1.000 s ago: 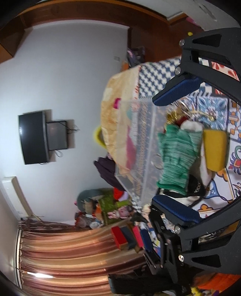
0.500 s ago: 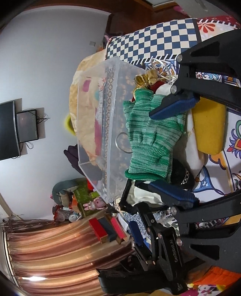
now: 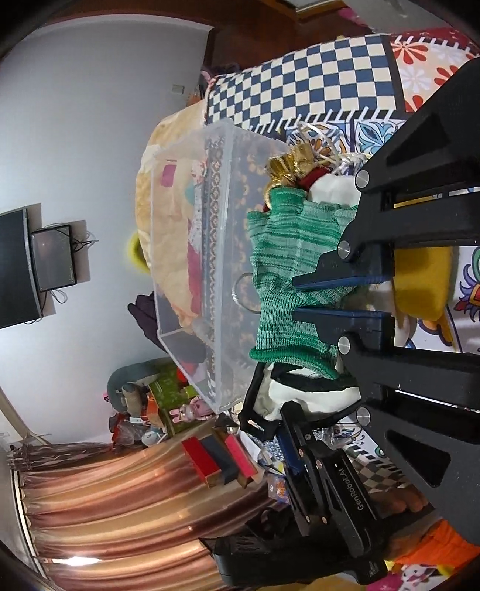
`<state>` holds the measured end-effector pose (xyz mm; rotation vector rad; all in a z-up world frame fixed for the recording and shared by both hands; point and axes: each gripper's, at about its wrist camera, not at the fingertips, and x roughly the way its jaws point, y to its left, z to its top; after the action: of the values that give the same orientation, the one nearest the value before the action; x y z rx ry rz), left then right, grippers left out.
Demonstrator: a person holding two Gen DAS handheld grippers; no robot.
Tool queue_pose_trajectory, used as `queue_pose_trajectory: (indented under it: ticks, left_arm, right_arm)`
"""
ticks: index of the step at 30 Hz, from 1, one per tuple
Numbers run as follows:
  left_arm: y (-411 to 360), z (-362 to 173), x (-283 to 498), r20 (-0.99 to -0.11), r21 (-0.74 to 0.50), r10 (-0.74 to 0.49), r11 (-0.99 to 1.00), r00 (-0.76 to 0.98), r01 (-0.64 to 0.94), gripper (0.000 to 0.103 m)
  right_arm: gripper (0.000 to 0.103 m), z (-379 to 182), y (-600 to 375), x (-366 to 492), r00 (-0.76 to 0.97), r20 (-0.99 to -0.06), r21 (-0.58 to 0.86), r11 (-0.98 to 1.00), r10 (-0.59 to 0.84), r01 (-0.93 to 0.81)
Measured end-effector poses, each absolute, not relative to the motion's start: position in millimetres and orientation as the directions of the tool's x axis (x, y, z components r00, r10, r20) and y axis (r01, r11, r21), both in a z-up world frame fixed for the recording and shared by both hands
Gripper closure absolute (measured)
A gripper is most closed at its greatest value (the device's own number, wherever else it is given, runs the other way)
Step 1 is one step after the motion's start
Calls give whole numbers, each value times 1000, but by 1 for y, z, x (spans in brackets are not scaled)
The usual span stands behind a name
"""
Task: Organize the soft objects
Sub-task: 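Grasp the green knitted glove with right tool while left tool grasps white bag's strap, then carry the glove into the clear box with right tool while left tool drops bag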
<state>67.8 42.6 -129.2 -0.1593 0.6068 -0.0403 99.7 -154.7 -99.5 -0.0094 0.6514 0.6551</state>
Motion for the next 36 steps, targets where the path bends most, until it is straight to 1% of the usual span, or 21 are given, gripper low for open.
queue_pose_trajectory:
  ticks: [3,6,9,17,26,29,36]
  left_arm:
    - [41,-121,61,-541,-167,-88,986,837,-4,85]
    - [39,-110,54,-510,-163,-91,987,855,7,89]
    - [37,-97,49,-476,-153,-86,988,875,13,90]
    - [33,-62,41,-409,-144,-85,989,909,28,91]
    - [34,-22,53,-333,-128,-95,990,938,54,91]
    - [32,-12,65,-317,-104,-72,994,946,41,91]
    - [31,-3,95,-299,-106,-49,994,953,18,91]
  right_arm:
    - [95,-93,-160,96,622,-546,183,804,561,-565]
    - [96,-84,-166,91,646,-519,178,810,560,-559]
    - [96,-76,-170,86,665,-494,176,814,559,-554]
    - [97,-52,-185,84,719,-427,169,829,548,-532]
    - [97,-32,-191,92,755,-382,158,843,533,-515]
    - [97,-25,-191,99,770,-368,142,850,521,-507]
    - [97,-20,-186,119,789,-359,119,863,498,-491]
